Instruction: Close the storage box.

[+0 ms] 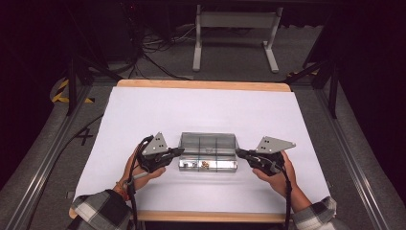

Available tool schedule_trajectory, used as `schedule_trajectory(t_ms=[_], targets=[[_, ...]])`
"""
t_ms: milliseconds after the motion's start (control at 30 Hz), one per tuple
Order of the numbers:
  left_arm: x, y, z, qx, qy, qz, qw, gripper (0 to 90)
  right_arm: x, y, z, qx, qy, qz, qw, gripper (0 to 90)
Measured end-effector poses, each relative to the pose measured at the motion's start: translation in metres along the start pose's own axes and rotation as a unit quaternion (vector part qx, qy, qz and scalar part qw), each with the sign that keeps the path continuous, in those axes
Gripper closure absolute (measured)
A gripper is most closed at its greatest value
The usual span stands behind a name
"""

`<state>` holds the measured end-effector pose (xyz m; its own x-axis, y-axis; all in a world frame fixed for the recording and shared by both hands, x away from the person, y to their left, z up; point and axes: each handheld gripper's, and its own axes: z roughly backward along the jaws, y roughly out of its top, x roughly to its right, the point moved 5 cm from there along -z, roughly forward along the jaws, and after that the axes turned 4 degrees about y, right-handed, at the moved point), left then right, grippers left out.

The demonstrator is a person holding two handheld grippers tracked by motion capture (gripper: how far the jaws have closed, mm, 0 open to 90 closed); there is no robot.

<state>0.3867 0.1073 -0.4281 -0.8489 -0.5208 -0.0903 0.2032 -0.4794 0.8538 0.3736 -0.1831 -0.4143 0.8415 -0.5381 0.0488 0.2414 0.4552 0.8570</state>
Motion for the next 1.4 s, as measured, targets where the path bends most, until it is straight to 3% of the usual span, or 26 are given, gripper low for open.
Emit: schedule_trajectory(t_ms=[333,567,667,1400], targets=[[0.008,-0.011,0.003,-0.025,-0.005,-0.017,0.9996,90.0,-0.006,-0.008,0.002,-0.010,-0.006,0.005,0.9999,90.0],[0.008,-0.019,0.002,-0.036,-0.007,-0.007,0.9993,90.0,-0.007,-0.018,-0.003,-0.024,-0.003,0.001,0.9997,90.0],[0.010,-0.022,0.001,-0.046,-0.009,-0.015,0.9988,90.0,-0.008,-0.022,-0.005,-0.033,-0.001,0.001,0.9995,90.0],[0.012,-0.035,0.005,-0.054,-0.001,-0.011,0.9985,90.0,-0.013,-0.035,-0.008,-0.054,-0.002,-0.001,0.9985,90.0]])
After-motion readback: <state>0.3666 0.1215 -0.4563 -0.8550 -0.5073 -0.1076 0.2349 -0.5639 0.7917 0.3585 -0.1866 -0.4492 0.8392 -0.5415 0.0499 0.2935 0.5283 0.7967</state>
